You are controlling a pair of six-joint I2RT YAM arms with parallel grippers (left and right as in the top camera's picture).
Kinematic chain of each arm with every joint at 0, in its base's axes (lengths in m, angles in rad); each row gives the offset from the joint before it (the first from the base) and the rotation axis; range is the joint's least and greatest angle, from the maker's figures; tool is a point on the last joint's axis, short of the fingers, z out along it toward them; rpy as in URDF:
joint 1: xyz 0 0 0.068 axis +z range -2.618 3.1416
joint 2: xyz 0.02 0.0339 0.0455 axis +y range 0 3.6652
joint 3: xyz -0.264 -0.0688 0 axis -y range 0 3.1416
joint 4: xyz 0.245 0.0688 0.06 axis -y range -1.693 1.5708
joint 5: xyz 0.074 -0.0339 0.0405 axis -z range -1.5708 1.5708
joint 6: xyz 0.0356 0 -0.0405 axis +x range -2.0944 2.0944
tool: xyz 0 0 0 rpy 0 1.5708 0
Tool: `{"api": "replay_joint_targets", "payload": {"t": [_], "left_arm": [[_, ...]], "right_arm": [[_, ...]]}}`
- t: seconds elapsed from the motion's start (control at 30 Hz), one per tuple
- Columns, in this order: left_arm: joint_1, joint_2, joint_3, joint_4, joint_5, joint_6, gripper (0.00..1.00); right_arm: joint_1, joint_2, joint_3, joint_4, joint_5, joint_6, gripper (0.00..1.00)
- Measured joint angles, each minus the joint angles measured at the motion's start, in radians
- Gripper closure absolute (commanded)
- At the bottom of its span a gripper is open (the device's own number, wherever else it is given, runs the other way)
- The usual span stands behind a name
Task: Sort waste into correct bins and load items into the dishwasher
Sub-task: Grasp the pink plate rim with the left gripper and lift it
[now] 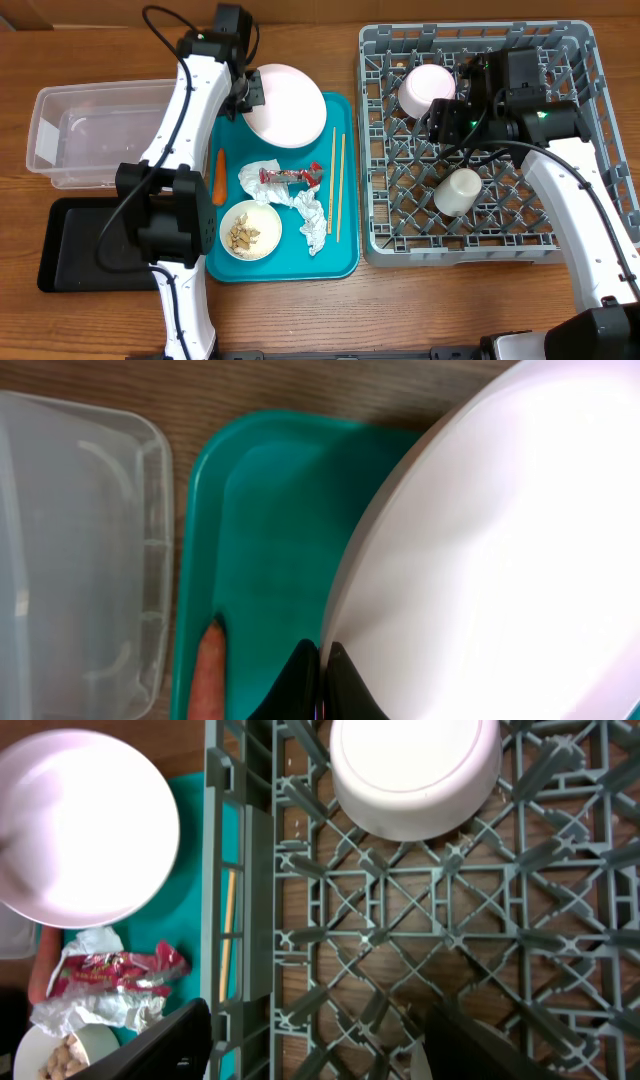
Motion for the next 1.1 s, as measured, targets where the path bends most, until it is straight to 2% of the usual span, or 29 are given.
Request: {"api": "replay_joint_targets", "payload": {"t": [0.27, 0.67, 0.9, 1.1], "left_arm": [[-0.002, -0.001, 0.106, -0.113, 0.042, 0.006, 0.96], [-0.004, -0.122, 0.127, -0.221, 0.36, 0.087, 0.96], [-0.039, -0.143, 0.134, -0.294, 0.403, 0.115, 0.96], [-0.095, -0.144, 0.135, -0.294, 0.411, 0.117, 0.96]], "right_arm": [[0.0, 0.0, 0.0, -0.007, -0.034, 0.0, 0.26], [0.0, 0.0, 0.0, -0.014, -0.241, 0.003, 0.26], [0.0, 0.0, 0.0, -0.014, -0.314, 0.004, 0.27], [0.0, 0.0, 0.0, -0.006, -0.365, 0.004, 0.28]]}}
